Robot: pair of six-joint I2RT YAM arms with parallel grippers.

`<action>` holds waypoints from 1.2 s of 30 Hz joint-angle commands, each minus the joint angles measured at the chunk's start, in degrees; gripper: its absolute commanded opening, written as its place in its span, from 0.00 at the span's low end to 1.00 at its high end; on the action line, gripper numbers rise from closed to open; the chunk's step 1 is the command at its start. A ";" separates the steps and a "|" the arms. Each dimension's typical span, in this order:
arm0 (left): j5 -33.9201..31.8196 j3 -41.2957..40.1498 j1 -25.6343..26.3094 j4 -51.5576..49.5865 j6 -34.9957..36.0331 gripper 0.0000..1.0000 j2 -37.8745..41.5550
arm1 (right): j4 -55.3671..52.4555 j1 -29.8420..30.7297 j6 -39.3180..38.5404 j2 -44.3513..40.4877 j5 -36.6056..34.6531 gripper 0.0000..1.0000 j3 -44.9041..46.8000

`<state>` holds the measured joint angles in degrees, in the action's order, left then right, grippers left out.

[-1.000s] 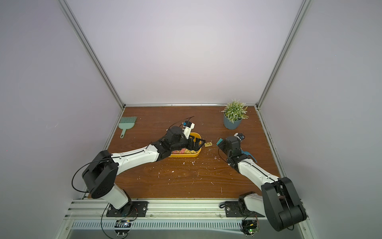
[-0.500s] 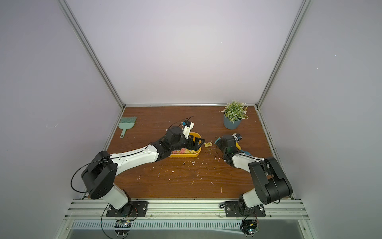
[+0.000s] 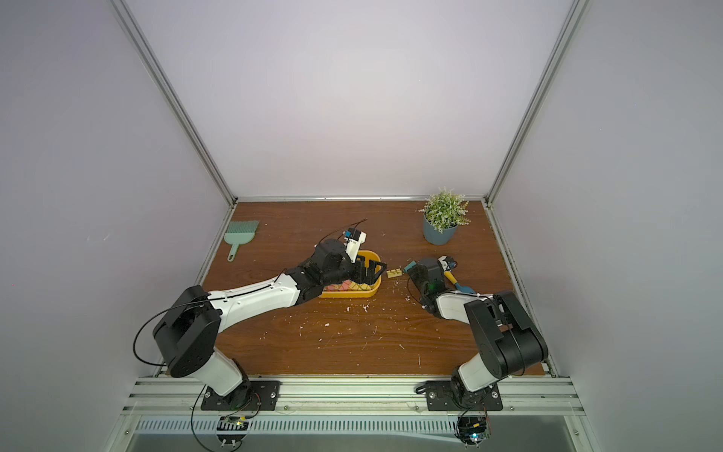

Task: Take out the binder clips from the storage box
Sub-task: Place the binder clip at the center of the board.

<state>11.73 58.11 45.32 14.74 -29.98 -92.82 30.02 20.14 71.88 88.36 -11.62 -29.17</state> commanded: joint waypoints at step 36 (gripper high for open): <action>-1.77 -0.71 0.09 -2.22 0.88 1.00 1.57 | -6.34 5.12 17.22 -0.03 -6.67 0.00 -0.11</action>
<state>11.11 57.91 45.32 13.15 -29.98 -92.77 26.39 24.60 88.03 87.22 -18.39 -28.80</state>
